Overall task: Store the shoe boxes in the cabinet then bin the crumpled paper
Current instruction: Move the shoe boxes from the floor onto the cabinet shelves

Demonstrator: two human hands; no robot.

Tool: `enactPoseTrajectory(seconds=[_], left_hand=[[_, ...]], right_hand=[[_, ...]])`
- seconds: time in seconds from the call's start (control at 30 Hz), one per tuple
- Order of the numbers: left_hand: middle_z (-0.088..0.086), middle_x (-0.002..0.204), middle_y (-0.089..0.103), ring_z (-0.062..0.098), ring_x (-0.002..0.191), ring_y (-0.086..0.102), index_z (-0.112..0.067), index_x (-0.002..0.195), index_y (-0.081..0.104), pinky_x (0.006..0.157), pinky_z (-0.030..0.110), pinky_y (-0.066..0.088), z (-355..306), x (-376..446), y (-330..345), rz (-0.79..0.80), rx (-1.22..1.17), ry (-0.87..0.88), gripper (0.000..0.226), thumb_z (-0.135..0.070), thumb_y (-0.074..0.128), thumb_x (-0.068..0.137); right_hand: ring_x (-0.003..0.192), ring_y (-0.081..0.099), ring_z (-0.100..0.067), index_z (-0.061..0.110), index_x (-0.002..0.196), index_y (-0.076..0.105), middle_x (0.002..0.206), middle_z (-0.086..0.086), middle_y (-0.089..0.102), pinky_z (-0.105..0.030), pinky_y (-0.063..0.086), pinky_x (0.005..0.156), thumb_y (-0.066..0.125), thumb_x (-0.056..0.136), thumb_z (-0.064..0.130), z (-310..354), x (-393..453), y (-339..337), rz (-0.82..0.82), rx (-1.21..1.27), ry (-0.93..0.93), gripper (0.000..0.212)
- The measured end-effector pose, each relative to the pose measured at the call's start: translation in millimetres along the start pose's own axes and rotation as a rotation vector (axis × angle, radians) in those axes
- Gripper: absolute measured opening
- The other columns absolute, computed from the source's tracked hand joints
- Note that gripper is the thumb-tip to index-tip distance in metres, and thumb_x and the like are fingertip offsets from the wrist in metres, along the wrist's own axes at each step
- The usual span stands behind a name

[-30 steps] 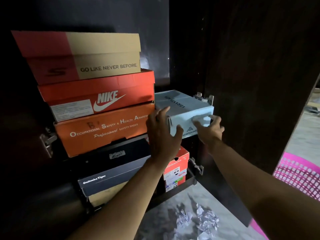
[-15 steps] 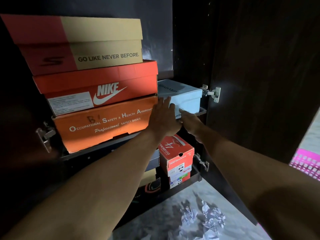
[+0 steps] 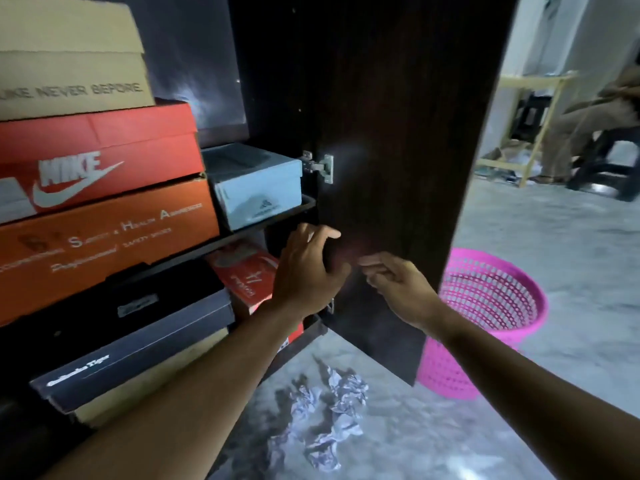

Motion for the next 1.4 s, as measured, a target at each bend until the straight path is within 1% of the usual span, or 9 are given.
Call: enactPoseTrajectory(seconds=[0.13, 0.33, 0.47, 0.67, 0.8, 0.97, 1.1, 1.27, 1.4], left_hand=[[0.001, 0.107, 0.062, 0.022, 0.105, 0.060, -0.021, 0.113, 0.067, 0.093, 0.042, 0.050, -50.9, -34.2, 71.3, 0.143, -0.112, 0.076, 0.043, -0.041, 0.058, 0.077], [0.002, 0.109, 0.062, 0.024, 0.104, 0.062, -0.018, 0.111, 0.068, 0.092, 0.042, 0.053, -143.9, -92.0, 184.4, 0.434, -0.273, 0.168, 0.046, -0.044, 0.056, 0.075], [0.003, 0.106, 0.067, 0.023, 0.101, 0.066, -0.016, 0.109, 0.069, 0.091, 0.037, 0.053, -214.9, -139.7, 261.3, 0.564, -0.375, 0.205, 0.047, -0.044, 0.057, 0.074], [0.005, 0.112, 0.068, 0.024, 0.100, 0.068, -0.018, 0.124, 0.062, 0.092, 0.035, 0.054, -339.8, -246.4, 374.5, 0.981, -0.506, 0.064, 0.041, -0.029, 0.076, 0.087], [-0.002, 0.116, 0.062, 0.023, 0.110, 0.067, -0.025, 0.142, 0.047, 0.097, 0.033, 0.053, -400.3, -318.3, 434.1, 1.308, -0.574, -0.121, 0.061, -0.054, 0.066, 0.092], [0.001, 0.147, 0.046, 0.028, 0.124, 0.061, -0.033, 0.160, 0.019, 0.104, 0.045, 0.055, -446.6, -382.6, 482.8, 1.614, -0.645, -0.390, 0.090, -0.074, 0.056, 0.088], [0.002, 0.160, 0.036, 0.033, 0.139, 0.048, -0.035, 0.161, 0.014, 0.110, 0.050, 0.049, -480.9, -406.2, 518.5, 1.621, -0.715, -0.424, 0.098, -0.081, 0.054, 0.084], [-0.003, 0.122, 0.066, 0.024, 0.108, 0.066, -0.031, 0.127, 0.057, 0.100, 0.047, 0.057, -488.3, -421.1, 552.4, 1.439, -0.851, -0.521, 0.088, -0.091, 0.062, 0.064], [-0.007, 0.101, 0.066, 0.015, 0.093, 0.066, -0.027, 0.107, 0.063, 0.089, 0.039, 0.063, -473.5, -411.5, 554.8, 1.252, -0.915, -0.678, 0.068, -0.077, 0.074, 0.063]], right_hand=[[0.107, 0.068, -0.012, 0.017, 0.122, 0.067, 0.113, 0.001, 0.071, -0.013, 0.053, 0.086, 0.056, 0.098, 0.011, -51.0, -75.3, -62.7, -0.054, -0.080, 0.064, 0.027], [0.099, 0.072, -0.009, 0.034, 0.108, 0.069, 0.102, 0.005, 0.075, -0.028, 0.056, 0.091, 0.062, 0.085, 0.023, -139.3, -192.8, -162.8, -0.260, -0.112, 0.244, 0.027], [0.092, 0.071, -0.011, 0.033, 0.106, 0.070, 0.099, 0.002, 0.075, -0.023, 0.053, 0.082, 0.060, 0.083, 0.023, -186.3, -288.5, -233.0, -0.472, -0.110, 0.411, 0.027], [0.103, 0.072, -0.021, 0.027, 0.103, 0.074, 0.106, -0.001, 0.077, -0.035, 0.054, 0.090, 0.061, 0.089, 0.015, -260.7, -471.4, -327.4, -0.904, -0.171, 0.734, 0.022], [0.107, 0.065, -0.028, 0.021, 0.117, 0.070, 0.122, -0.011, 0.067, -0.034, 0.048, 0.088, 0.063, 0.087, 0.026, -298.9, -565.4, -361.9, -1.217, -0.220, 0.936, 0.031], [0.135, 0.045, -0.038, 0.017, 0.141, 0.052, 0.140, -0.019, 0.048, -0.048, 0.039, 0.114, 0.063, 0.084, 0.041, -347.4, -617.4, -368.1, -1.348, -0.178, 1.108, 0.064], [0.129, 0.053, -0.030, 0.021, 0.148, 0.039, 0.137, -0.007, 0.055, -0.049, 0.045, 0.110, 0.065, 0.076, 0.047, -381.0, -638.3, -367.0, -1.411, -0.037, 1.061, 0.081], [0.111, 0.057, -0.026, 0.013, 0.132, 0.051, 0.114, -0.002, 0.057, -0.035, 0.046, 0.091, 0.067, 0.093, 0.040, -392.4, -658.7, -375.9, -1.497, 0.003, 1.084, 0.050], [0.096, 0.057, -0.024, 0.012, 0.106, 0.056, 0.094, 0.000, 0.057, -0.035, 0.042, 0.081, 0.063, 0.091, 0.052, -392.8, -657.2, -373.2, -1.533, 0.056, 1.078, 0.043]])
Point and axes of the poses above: each hand's wrist, its own x-axis towards the middle knuckle, its own y-axis out of the palm, z = x × y, the point moved 6 cm from there along x, towards the middle knuckle
